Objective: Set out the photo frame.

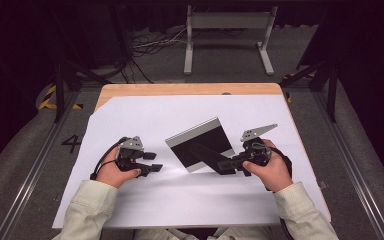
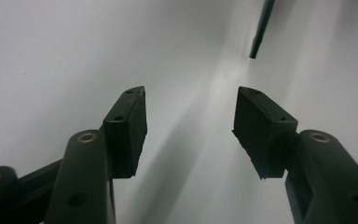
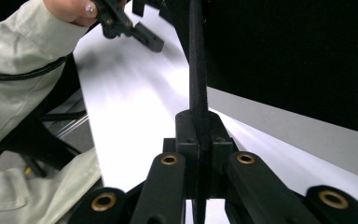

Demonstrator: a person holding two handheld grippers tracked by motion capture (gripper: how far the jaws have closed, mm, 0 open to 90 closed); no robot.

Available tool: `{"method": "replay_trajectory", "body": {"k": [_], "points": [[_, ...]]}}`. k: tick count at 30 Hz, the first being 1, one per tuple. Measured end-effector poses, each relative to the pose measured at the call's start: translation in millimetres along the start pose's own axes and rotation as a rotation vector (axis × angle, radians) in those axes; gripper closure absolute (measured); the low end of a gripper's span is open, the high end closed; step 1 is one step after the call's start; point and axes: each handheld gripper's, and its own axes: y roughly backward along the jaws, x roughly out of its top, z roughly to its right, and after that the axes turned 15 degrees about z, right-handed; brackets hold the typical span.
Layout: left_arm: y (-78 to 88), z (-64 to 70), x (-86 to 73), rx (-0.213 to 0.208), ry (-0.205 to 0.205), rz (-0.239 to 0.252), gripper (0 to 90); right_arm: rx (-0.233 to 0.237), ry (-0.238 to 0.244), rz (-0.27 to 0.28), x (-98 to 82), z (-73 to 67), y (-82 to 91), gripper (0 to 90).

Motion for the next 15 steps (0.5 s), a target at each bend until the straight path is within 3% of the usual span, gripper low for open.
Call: {"method": "replay_trajectory", "body": {"k": [5,11,15], "points": [[0.0,0.1,0.0,0.0,-0.001,0.001,45.1,-0.038,0.087,0.073,-1.9,1.1,-2.6,87.5],[-0.1,-0.3,-0.2,-0.002,-0.001,-0.002,45.0,-0.078,0.149,0.085,-7.8,9.1,-6.4,87.5],[0.2,0.2,0.0,0.0,0.003,0.003,45.0,-0.069,0.145,0.09,-11.5,16.6,-4.7,87.4]]}}
